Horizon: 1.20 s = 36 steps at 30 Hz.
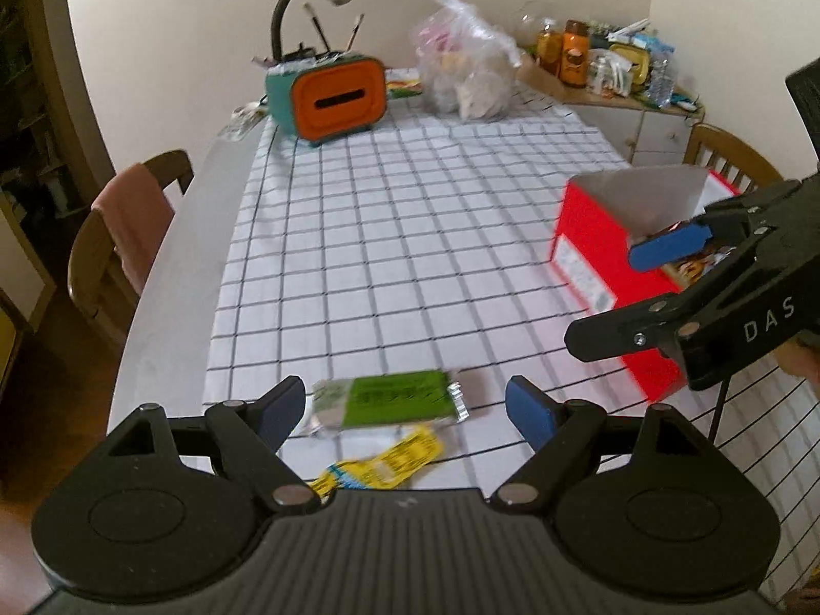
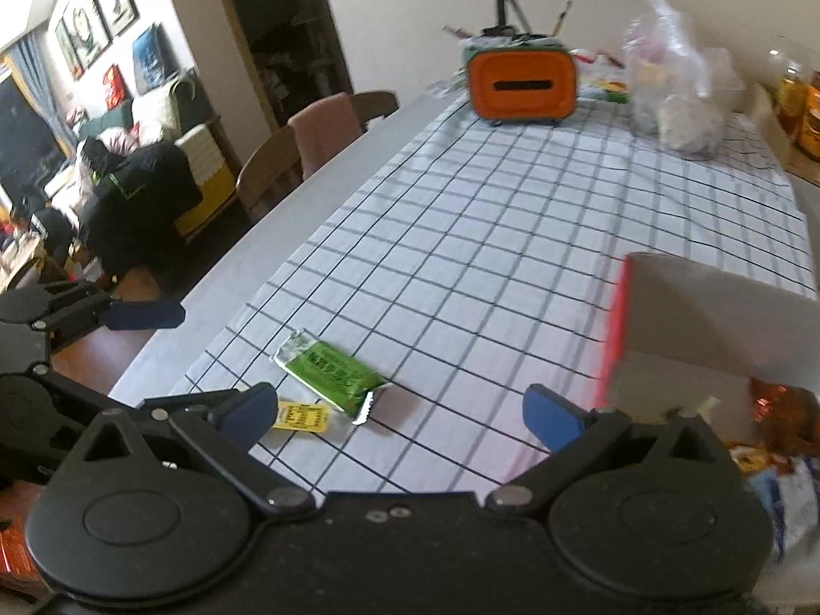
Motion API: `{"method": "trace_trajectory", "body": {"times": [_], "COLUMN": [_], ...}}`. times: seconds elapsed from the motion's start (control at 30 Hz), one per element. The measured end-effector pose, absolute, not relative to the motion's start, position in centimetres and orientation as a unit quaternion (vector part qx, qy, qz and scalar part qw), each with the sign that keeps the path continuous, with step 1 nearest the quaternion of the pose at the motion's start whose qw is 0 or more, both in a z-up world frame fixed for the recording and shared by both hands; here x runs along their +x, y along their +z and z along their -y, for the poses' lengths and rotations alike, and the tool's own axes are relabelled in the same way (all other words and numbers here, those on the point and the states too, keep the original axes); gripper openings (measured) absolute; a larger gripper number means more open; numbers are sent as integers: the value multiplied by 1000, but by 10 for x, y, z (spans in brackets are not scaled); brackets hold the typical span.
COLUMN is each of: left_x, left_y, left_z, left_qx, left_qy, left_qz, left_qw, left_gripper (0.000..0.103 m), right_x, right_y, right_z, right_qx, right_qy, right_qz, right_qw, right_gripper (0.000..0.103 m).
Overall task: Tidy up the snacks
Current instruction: 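Move both tools back to the remaining snacks on the table, then grasp the green biscuit packet with the right tool while the left tool grasps the Minions jelly cup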
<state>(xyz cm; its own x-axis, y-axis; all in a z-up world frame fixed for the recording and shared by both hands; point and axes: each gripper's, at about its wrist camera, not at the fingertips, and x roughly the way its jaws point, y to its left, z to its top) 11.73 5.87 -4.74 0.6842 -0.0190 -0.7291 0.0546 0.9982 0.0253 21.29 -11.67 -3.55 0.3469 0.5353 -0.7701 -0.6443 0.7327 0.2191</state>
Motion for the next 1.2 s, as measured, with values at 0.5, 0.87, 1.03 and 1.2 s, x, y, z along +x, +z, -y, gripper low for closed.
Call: {"method": "trace_trajectory", "body": {"times": [0.5, 0.87, 1.03, 1.2], "left_x": [121, 128, 132, 133], "left_y": [-115, -148, -156, -159], "left_z": [-112, -115, -113, -110], "left_qx": [26, 78, 90, 104], "left_qy": [-66, -93, -98, -107], "left_qz": [-466, -487, -488, -482], "left_qw": [882, 865, 863, 864], "left_gripper": [86, 86, 86, 86], "right_x": [227, 237, 238, 237], "right_y": [-97, -133, -142, -146], "right_z": [18, -20, -30, -39], "right_qx": [-202, -269, -285, -285], "right_qy": [404, 430, 433, 440], "right_qz": [-464, -471, -465, -468], "right_qw": [762, 722, 718, 711], "right_gripper": [97, 87, 81, 72]}}
